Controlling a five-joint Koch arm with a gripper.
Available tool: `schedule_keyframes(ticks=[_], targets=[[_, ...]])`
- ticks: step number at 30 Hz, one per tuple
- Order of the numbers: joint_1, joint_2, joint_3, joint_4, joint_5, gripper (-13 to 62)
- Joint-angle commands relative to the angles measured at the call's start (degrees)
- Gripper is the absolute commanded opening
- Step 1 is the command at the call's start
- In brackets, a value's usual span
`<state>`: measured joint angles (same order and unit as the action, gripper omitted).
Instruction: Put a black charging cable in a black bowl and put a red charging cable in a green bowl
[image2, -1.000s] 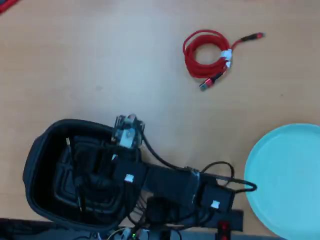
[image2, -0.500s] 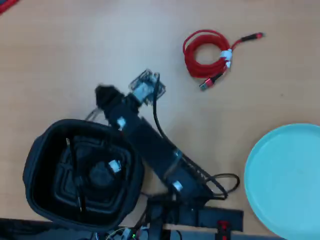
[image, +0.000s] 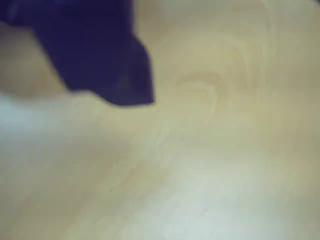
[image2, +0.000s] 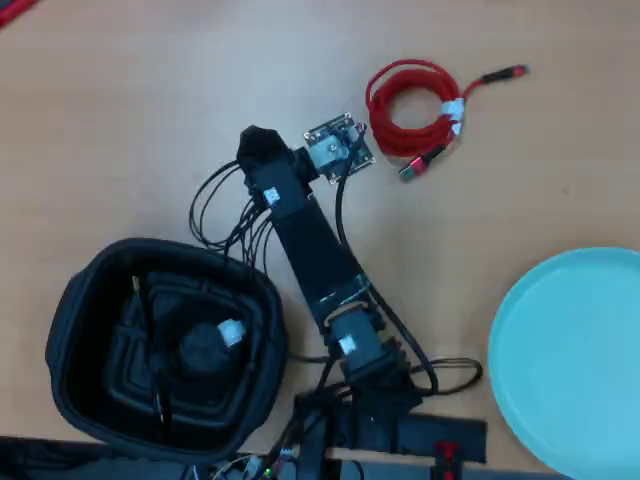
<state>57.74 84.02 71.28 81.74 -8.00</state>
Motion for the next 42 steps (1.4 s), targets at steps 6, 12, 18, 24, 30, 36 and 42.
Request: schedule_keyframes(ticks=[6, 12, 18, 24, 30, 36, 42], targets=[[8.35, 0.79, -6.33, 2.29, -3.87, 50.3], [16.70, 0.79, -6.68, 3.78, -7.65, 50.1], [19.07, -2.90, -16.79, 3.78, -9.49, 50.2], [21.71, -10.02, -23.99, 3.43, -13.10, 50.3], [23.38, -13.62, -23.38, 3.08, -14.85, 50.8], [24.52, -18.46, -23.29, 3.08, -12.30, 50.1], [24.96, -19.95, -23.47, 1.58, 1.85, 50.1]])
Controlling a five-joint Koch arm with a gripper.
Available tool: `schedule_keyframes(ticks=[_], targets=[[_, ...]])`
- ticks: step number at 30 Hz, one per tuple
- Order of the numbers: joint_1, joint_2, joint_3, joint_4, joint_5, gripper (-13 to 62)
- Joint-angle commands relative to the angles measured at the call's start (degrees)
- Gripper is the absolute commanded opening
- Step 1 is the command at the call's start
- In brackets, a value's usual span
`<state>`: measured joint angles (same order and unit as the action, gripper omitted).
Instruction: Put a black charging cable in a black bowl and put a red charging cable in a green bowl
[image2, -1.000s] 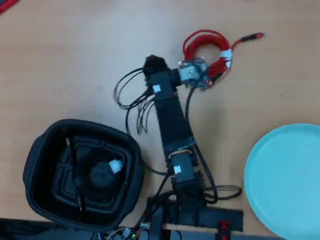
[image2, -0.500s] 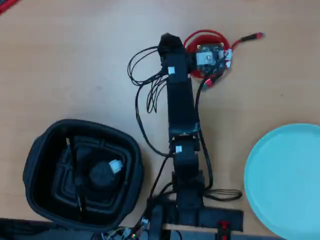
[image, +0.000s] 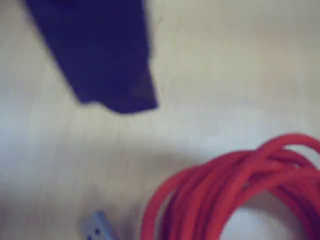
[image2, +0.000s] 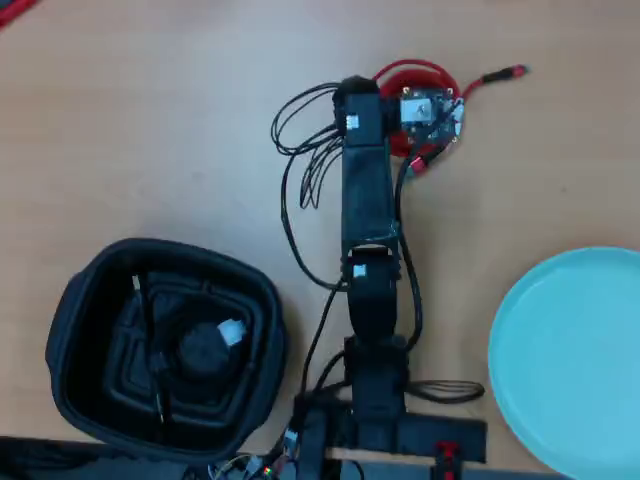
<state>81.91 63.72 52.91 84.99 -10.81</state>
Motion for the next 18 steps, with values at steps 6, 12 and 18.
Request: schedule_keyframes(ticks=[6, 12, 18], targets=[[2.99, -1.67, -3.60, -0.97, 10.46, 50.1], [5.63, -1.67, 1.32, -1.05, 16.96, 50.1], [6.86, -2.20, 2.72, -1.41, 26.37, 50.1]])
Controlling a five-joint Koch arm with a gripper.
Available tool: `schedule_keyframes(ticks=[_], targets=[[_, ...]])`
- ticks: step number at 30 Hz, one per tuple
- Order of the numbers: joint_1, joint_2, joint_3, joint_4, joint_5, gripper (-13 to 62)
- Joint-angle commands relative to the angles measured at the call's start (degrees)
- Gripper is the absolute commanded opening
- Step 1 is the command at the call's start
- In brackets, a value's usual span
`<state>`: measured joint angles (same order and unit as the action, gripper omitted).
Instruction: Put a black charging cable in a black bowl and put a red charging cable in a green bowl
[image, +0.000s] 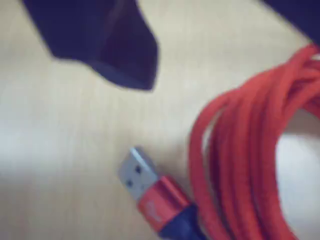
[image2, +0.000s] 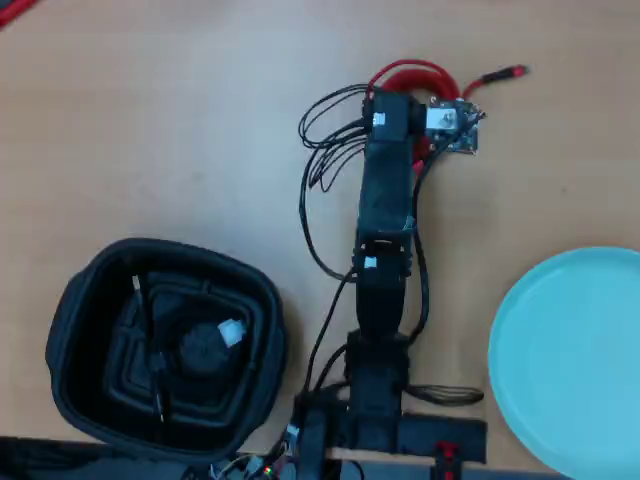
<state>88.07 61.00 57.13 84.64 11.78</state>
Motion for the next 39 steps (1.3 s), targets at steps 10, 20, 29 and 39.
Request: schedule_keyframes(ticks=[10, 20, 29, 39], targets=[[0.26, -4.04, -1.41, -1.14, 6.06, 50.0], [-1.49, -7.47, -1.41, -1.05, 9.14, 50.0], [-2.11, -8.88, -1.85, -1.05, 11.95, 48.2], [-2.46, -8.88, -1.93, -1.41, 12.39, -7.9]])
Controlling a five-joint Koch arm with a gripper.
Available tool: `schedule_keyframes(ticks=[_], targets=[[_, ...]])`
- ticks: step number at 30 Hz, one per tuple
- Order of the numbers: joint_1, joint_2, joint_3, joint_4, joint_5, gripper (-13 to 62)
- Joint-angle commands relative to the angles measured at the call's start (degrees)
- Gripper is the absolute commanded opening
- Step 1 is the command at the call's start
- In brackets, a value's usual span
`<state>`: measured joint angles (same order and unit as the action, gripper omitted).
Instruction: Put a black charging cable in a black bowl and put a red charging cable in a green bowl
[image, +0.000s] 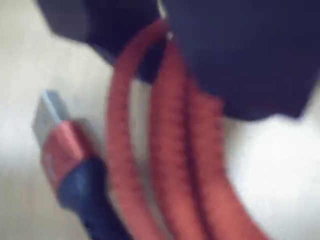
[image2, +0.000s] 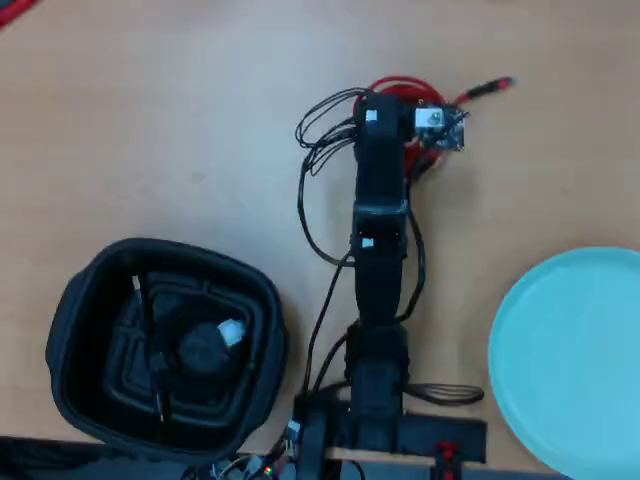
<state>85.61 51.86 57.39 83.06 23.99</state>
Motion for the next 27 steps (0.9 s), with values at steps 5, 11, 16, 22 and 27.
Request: schedule_keyframes(ticks=[5, 11, 16, 22, 27], targets=[[-0.44, 0.70, -2.20, 0.18, 1.14, -6.2], [-2.55, 1.32, -2.29, 0.53, 2.81, -6.2], [-3.96, 13.97, -0.18, 1.49, 2.72, -6.2], [-4.31, 25.66, 3.43, 0.62, 2.72, -6.2], [-3.69, 32.52, 2.99, -0.26, 2.37, -6.2]])
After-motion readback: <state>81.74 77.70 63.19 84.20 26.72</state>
